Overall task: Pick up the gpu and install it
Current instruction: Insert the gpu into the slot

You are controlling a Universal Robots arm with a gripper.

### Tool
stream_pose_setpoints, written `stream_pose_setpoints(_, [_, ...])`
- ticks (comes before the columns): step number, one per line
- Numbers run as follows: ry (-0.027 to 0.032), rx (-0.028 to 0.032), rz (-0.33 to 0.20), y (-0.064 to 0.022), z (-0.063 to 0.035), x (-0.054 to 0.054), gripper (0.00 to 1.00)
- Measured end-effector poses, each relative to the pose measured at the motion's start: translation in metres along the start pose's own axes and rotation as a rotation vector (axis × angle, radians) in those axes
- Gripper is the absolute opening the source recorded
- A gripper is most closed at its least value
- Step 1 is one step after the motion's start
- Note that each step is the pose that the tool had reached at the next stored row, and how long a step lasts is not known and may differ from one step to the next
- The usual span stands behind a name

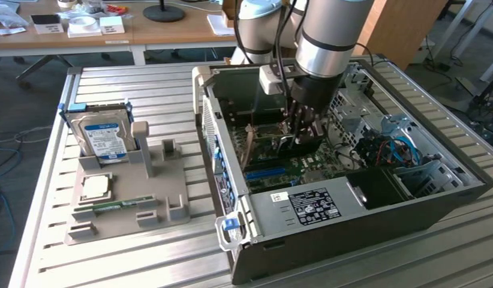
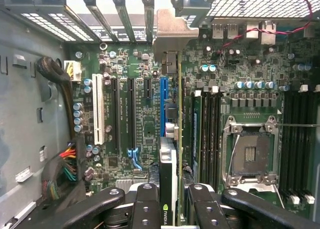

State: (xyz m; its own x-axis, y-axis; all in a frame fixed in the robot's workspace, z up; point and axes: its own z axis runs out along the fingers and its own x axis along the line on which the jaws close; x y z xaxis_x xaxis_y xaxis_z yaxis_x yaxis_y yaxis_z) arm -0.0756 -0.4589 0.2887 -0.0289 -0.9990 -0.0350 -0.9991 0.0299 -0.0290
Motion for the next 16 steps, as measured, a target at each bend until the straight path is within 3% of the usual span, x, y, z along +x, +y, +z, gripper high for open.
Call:
stream_pose_setpoints(7, [0.0, 0.0001, 0.0, 0.0015, 0.0021, 0.0001, 0.27])
stream_pose_setpoints(11, [-0.0002, 0.0063, -0.003, 0.0023, 0.0029, 0.0002, 0.27])
stream_pose_setpoints(16, [-0.0002, 0.0077, -0.003, 0.0045, 0.0038, 0.0003, 0.27])
